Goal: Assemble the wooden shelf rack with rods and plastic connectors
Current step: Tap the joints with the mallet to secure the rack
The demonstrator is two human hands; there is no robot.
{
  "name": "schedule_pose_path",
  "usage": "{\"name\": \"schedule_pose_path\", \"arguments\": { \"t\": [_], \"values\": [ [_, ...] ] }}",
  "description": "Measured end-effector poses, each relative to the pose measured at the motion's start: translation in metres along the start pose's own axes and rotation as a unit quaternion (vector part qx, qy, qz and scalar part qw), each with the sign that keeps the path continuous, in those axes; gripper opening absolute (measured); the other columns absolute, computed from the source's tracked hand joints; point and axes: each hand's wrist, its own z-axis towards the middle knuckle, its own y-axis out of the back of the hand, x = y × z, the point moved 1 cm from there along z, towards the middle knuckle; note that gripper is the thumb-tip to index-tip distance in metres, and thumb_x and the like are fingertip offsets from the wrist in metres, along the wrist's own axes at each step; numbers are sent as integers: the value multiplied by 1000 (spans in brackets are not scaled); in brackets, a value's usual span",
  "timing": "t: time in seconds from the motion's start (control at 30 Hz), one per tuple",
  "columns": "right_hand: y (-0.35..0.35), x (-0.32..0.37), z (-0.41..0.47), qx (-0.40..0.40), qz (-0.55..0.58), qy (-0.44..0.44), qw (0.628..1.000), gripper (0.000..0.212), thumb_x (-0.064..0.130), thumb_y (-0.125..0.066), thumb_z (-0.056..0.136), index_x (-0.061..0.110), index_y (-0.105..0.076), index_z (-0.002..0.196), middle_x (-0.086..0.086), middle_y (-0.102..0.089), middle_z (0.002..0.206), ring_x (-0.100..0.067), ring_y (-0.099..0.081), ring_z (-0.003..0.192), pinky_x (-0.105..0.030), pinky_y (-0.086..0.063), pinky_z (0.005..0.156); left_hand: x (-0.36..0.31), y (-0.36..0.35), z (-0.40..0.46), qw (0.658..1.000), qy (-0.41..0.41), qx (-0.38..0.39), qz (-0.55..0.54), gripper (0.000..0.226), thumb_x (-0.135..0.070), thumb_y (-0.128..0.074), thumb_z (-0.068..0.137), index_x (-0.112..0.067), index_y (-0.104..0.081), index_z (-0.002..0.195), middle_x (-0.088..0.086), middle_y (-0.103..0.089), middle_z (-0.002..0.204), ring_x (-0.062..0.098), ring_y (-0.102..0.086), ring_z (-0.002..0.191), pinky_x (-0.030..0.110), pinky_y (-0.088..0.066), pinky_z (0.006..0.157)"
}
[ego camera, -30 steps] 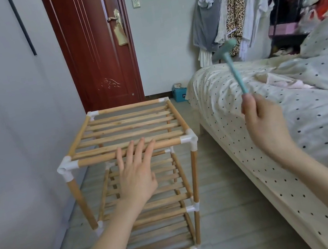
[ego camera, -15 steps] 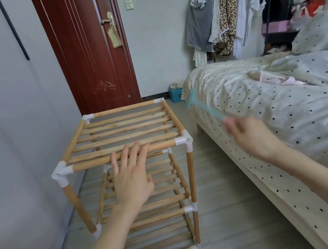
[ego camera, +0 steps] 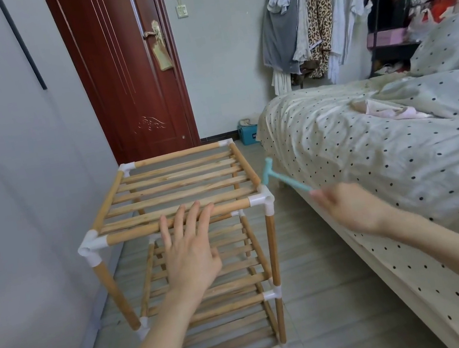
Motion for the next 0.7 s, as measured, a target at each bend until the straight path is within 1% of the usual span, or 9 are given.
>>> {"name": "schedule_pose_path", "arguments": {
  "t": [0.1,0.23,0.3,0.37,0.47,0.53,0.57,0.63,0.7],
  "values": [
    [16,11,7,-193,33,76,978,40,33,-29,100,25,-33,61,3,-38,52,-18,-39,50,-29,-27,49,-1,0,2,1000,4,2,1,81,-22,-57,81,-29,-14,148,-5,-17,155,20,-5,144,49,13,115],
    [-8,-3,-7,1,-14,-7,1000,40,37,-29,101,22,-35,65,2,-41,59,-23,-46,59,-29,-35,59,-1,0,-1,1000,8,0,3,81,-22,-58,80,-29,-14,148,-4,-17,155,21,-6,145,49,13,114],
    [7,-2,5,-52,53,-13,997,44,36,-31,100,21,-35,60,1,-41,56,-24,-41,56,-31,-33,54,-1,-1,-2,1000,4,-5,-1,81,-21,-58,80,-28,-16,148,-4,-19,155,21,-7,144,50,13,115],
    [14,3,1,-211,61,51,974,41,34,-28,100,20,-37,63,-3,-44,55,-27,-45,54,-33,-35,53,-2,1,-1,1000,8,-4,-4,80,-21,-57,80,-28,-15,148,-4,-18,155,21,-6,145,50,13,115],
    [-13,1,-15,-29,-58,36,997,37,39,-25,100,18,-47,79,-3,-48,66,-31,-54,71,-35,-41,64,-3,1,-1,1000,9,2,-4,79,-22,-56,81,-29,-14,148,-5,-16,155,21,-4,145,50,13,115],
    [-10,-4,-11,22,-56,21,998,39,41,-27,100,19,-47,75,2,-45,64,-27,-51,70,-32,-40,65,-2,1,-2,1000,11,3,-12,79,-20,-56,81,-28,-15,148,-4,-16,155,21,-4,145,50,12,115],
    [-1,-1,-3,0,-31,19,999,40,39,-29,100,20,-42,67,3,-41,58,-26,-46,63,-32,-37,61,-2,1,-1,1000,11,1,-15,79,-20,-57,81,-28,-15,148,-4,-16,155,21,-4,145,50,12,115],
    [8,6,-2,-174,8,63,983,38,33,-30,100,18,-37,65,4,-37,53,-26,-39,52,-32,-30,51,-2,2,-1,1000,12,1,-17,80,-21,-57,81,-28,-15,148,-4,-16,155,21,-3,145,50,12,115],
    [0,10,-5,-134,-29,37,990,30,30,-29,100,14,-43,78,3,-39,57,-27,-42,56,-32,-31,54,-3,2,-3,1000,11,5,-13,80,-21,-57,81,-28,-14,148,-4,-15,156,21,-2,145,50,13,115]
  ]
}}
